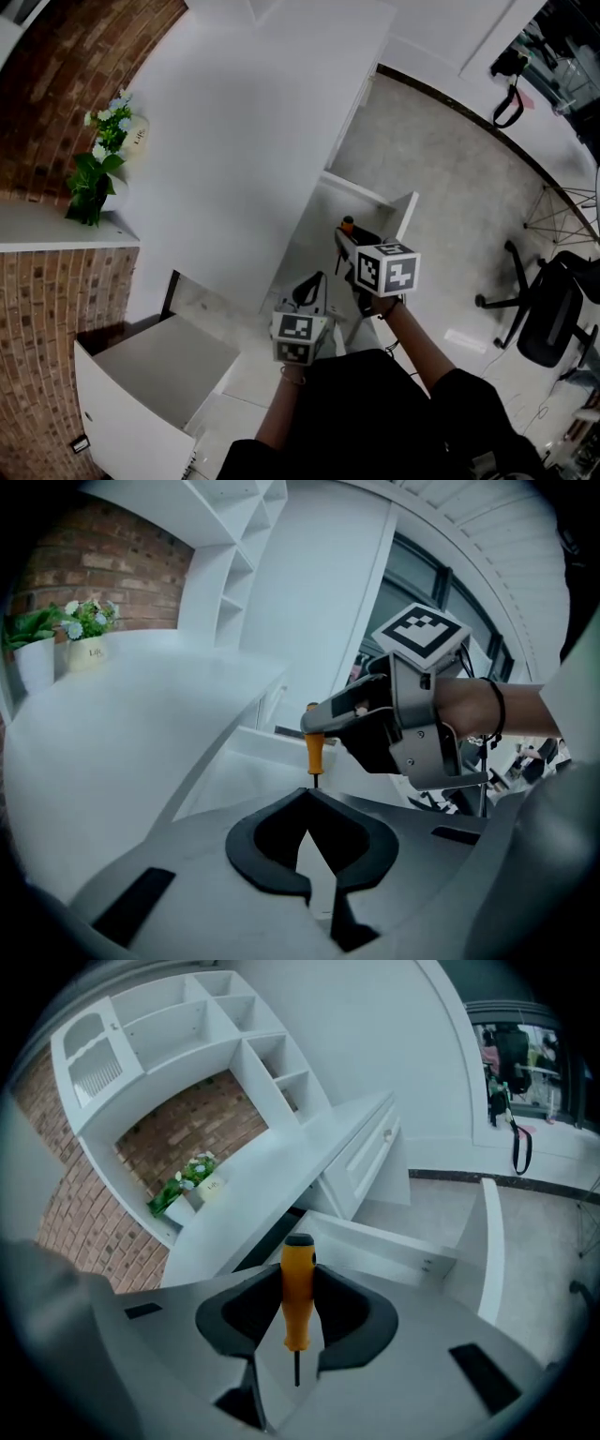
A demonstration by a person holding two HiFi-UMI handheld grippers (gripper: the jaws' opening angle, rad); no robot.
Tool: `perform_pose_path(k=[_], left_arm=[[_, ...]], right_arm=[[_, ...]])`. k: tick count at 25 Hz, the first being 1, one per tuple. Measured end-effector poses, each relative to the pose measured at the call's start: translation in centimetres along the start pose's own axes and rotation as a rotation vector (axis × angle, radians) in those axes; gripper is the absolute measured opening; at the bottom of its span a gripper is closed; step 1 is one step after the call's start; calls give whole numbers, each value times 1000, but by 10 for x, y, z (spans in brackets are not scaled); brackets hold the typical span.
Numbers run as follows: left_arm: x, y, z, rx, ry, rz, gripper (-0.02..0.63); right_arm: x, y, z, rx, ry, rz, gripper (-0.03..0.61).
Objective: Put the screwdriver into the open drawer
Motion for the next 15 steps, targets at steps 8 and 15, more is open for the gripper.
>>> perform_pose_path(k=[8,15], left_arm=[[-12,21,-9,-42,-27,-10,9],[-18,42,-22,-63,-61,-31,9]], right_arm=[[13,56,-19,-150,78,-40,115],[33,88,-36,-236,110,-92,115]])
Point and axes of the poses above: the fingertips, and each gripper's own axes: y forward along the fingers, x to its right, z out of its top, the point moved 5 cm from there along -y, backward along the fingers, and after that the axes turned 8 degrees about -y, right-handed, at the moved point
